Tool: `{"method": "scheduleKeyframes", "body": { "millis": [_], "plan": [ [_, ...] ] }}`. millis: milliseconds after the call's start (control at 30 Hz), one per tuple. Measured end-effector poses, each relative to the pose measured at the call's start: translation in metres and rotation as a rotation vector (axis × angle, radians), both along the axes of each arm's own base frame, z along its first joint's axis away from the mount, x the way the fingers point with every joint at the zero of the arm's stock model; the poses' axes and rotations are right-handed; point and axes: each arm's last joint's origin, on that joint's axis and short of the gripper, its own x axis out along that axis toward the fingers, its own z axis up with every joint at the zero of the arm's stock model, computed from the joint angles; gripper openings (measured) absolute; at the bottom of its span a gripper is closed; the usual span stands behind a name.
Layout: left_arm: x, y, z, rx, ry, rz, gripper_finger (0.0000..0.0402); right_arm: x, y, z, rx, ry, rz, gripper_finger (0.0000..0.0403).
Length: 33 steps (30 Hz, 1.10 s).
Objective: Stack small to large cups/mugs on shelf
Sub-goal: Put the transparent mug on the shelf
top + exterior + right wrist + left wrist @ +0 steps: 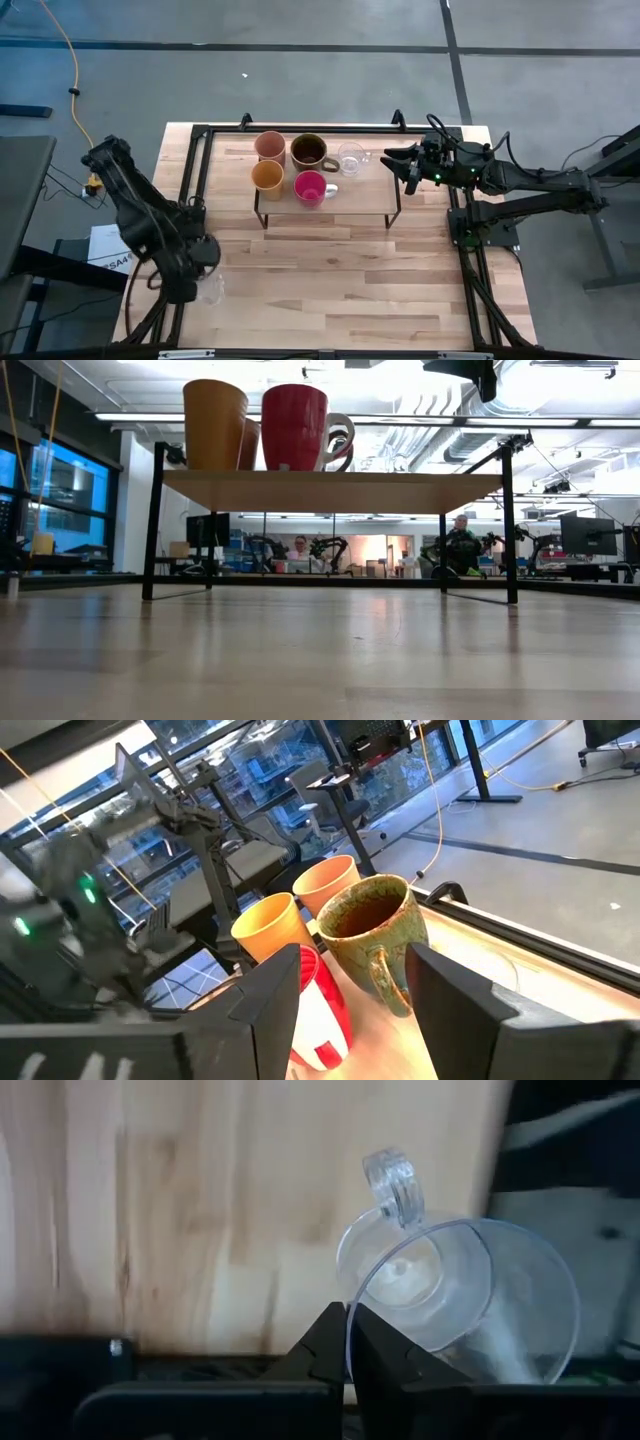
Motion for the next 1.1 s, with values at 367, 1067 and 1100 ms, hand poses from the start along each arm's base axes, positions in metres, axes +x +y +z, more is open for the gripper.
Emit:
{"method": "scheduleKeyframes", "body": {
  "millis": [367,1067,1100],
  "plan": [
    [0.075,0.086,0.132,0.086,-0.31,0.14,0.0,0.0,0.0,0.0,-0.003,0.001,0.0,0.0174],
    [0.255,0.15,0.105,0.258,-0.492,0.005,0.0,0.0,0.001,0.007,0.005,-0.074,0.039,0.0174],
    [0.253,0.15,0.106,0.271,-0.484,-0.005,0.0,0.001,0.002,0.009,0.015,-0.094,0.08,0.0174]
  ]
}}
